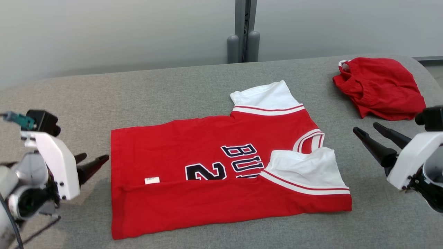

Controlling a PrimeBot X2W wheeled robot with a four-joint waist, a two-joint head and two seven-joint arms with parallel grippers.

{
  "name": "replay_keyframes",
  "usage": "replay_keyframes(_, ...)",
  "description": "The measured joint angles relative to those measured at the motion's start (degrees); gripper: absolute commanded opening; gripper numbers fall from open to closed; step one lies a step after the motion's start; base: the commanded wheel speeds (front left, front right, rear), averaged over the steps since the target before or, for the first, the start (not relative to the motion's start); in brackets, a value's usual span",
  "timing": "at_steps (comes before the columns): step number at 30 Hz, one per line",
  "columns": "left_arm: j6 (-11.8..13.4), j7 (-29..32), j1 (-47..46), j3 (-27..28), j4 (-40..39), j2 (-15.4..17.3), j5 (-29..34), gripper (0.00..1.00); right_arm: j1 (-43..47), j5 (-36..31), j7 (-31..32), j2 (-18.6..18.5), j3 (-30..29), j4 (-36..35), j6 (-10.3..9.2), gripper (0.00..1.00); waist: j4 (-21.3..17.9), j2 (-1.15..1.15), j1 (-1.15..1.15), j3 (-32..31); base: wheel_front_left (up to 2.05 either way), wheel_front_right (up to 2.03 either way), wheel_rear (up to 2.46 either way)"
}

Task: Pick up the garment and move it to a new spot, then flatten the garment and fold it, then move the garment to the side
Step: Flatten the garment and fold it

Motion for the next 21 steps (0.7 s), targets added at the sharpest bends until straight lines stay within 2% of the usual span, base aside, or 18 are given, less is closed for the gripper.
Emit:
replay_keyframes(5, 4.85, -7.38, 6.92, 0.51, -4.52, 0.53, 0.56, 1.00, 4.67, -0.12, -2.57, -0.22, -1.79, 1.20, -0.01, 1.00, 0.91, 0.00, 0.00, -0.64, 0.00, 0.00, 0.00)
replay_keyframes(11, 9.51, -9.10, 12.42, -0.33, -9.84, 0.89, -0.01, 1.00, 9.88, 2.34, 0.78, -0.12, -2.85, 2.19, -0.01, 1.00, 2.13, 0.00, 0.00, -1.57, 0.00, 0.00, 0.00)
replay_keyframes(15, 11.44, -8.28, 14.74, -1.56, -11.91, 1.07, -0.20, 1.00, 11.82, 3.50, 4.66, 0.90, -3.02, 3.22, -0.01, 1.00, 2.17, 0.00, 0.00, -1.76, 0.00, 0.00, 0.00)
replay_keyframes(21, 12.61, -5.31, 17.46, -2.96, -15.50, 1.79, -2.13, 1.00, 13.74, 4.46, 9.79, 2.18, -3.03, 3.90, 0.00, 1.00, 1.81, 0.00, 0.00, -1.52, 0.00, 0.00, 0.00)
